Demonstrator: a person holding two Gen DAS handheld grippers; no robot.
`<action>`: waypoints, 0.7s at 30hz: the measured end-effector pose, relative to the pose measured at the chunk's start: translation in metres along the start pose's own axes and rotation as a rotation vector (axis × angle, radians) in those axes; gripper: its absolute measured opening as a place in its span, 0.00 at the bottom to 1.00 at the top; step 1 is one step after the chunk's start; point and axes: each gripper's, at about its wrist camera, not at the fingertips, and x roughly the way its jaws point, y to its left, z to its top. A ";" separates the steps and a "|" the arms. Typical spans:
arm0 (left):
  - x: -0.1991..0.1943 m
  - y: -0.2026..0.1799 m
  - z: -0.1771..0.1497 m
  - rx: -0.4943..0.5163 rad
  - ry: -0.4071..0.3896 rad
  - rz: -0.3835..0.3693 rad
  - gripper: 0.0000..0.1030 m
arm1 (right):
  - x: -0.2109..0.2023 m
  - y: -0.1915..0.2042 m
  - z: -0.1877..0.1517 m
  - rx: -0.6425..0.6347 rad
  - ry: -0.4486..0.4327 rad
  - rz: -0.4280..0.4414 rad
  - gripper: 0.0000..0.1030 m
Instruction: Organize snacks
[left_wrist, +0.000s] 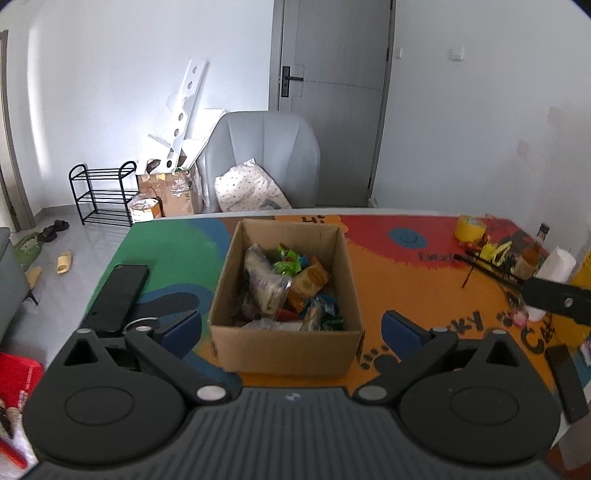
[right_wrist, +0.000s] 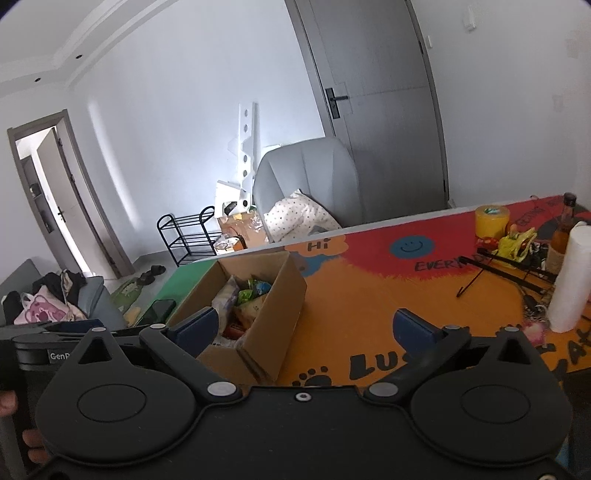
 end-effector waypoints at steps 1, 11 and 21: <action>-0.005 0.001 -0.001 0.003 -0.007 0.001 1.00 | -0.004 0.001 -0.001 -0.002 0.001 -0.003 1.00; -0.042 0.007 -0.008 0.000 -0.049 0.000 1.00 | -0.030 0.006 -0.002 -0.020 0.009 -0.043 1.00; -0.053 0.008 -0.011 -0.002 -0.053 -0.024 1.00 | -0.035 0.012 0.000 -0.045 0.028 -0.048 1.00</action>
